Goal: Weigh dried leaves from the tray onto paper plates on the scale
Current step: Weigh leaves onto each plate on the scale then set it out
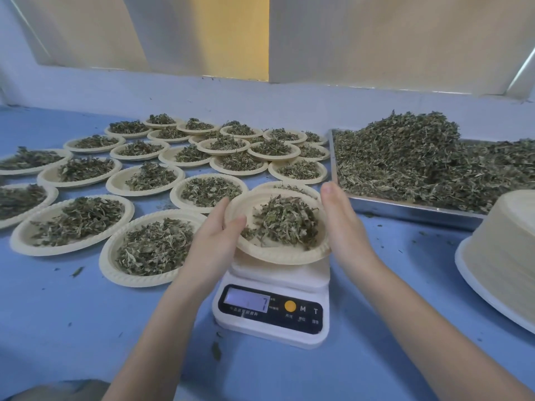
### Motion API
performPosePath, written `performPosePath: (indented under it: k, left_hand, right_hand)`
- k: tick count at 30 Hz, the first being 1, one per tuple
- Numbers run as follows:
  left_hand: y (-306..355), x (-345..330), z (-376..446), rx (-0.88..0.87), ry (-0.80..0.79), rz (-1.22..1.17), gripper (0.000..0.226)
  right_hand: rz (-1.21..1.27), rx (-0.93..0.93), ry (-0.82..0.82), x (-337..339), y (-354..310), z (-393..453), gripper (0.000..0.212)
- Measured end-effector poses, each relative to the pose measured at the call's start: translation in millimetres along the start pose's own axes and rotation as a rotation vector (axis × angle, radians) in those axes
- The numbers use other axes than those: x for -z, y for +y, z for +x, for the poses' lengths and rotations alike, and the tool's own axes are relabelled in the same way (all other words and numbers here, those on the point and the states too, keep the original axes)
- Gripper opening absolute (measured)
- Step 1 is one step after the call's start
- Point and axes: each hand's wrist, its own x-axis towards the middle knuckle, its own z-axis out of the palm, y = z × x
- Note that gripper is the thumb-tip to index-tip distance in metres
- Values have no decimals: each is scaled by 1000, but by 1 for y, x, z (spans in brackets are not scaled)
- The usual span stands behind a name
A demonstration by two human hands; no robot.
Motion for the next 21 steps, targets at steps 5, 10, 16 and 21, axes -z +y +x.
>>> performPosePath:
  k: [5,10,16,21]
  left_hand:
    - [36,8,31,-36,203,59,47]
    - [62,37,77,4,319,144,48]
    - [63,83,134,59,396,183,47]
    - [70,124,186,211,372,-99,47]
  right_hand:
    - [96,-21,-31,-14,-27,23,44]
    - [205,-204,-152,-31,-54,60,26]
    - [427,-334,-272,-75,-77,120,12]
    - [537,-452,-229,-150,-90,186,11]
